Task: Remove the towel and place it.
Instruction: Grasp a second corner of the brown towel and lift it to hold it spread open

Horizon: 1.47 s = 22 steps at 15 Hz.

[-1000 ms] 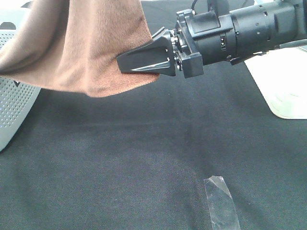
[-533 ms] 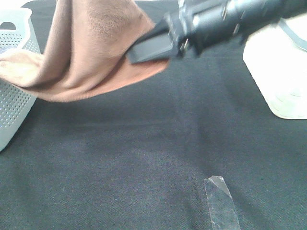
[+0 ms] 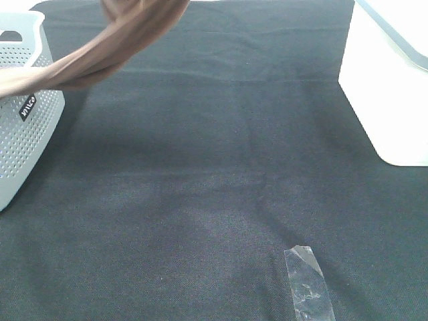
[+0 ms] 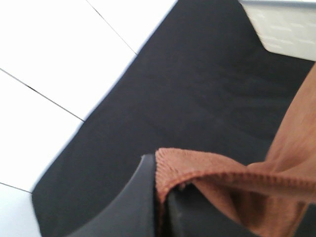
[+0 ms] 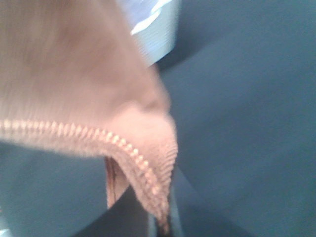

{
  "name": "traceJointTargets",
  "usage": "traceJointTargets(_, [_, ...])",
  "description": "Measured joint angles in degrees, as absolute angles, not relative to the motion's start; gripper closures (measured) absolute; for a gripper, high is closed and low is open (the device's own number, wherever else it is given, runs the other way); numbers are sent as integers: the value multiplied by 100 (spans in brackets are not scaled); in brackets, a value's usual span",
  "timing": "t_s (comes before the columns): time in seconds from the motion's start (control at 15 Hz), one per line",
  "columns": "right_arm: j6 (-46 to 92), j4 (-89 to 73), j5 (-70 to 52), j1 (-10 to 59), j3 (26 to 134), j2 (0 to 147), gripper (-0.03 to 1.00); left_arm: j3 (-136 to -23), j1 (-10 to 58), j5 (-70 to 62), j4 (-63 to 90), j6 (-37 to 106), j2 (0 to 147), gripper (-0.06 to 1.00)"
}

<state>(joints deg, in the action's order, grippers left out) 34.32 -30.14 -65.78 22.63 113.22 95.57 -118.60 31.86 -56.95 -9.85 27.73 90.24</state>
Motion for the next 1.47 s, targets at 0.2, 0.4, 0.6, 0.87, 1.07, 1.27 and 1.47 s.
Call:
traceJointTargets(0.2, [3421, -2452, -6555, 2263, 12273, 9803, 96, -11860, 3186, -4864, -1220, 2744, 9024, 94])
traceJointTargets(0.4, [3415, -1954, -6262, 2263, 12536, 9958, 96, -11860, 3037, -4269, -1306, 2739, 9047, 94])
traceJointTargets(0.6, [3380, -1238, -5793, 2263, 12536, 9987, 96, -11860, 2916, -4068, -1427, 2733, 9236, 94])
traceJointTargets(0.87, [3753, -682, -4618, 2263, 12536, 9998, 96, -11860, 2916, -3455, -1954, 2733, 9540, 94])
traceJointTargets(1.07, [4841, -539, -3804, 2263, 12536, 10124, 96, -11860, 2859, -2630, -2194, 2733, 9746, 94])
traceJointTargets(1.27, [5581, -533, -3071, 2263, 12536, 10353, 96, -11860, 2401, -1673, -2217, 2154, 9998, 94])
traceJointTargets(1.47, [5661, -539, -2212, 2263, 12536, 10720, 96, -11860, 1982, -1043, -2217, 1633, 10365, 94])
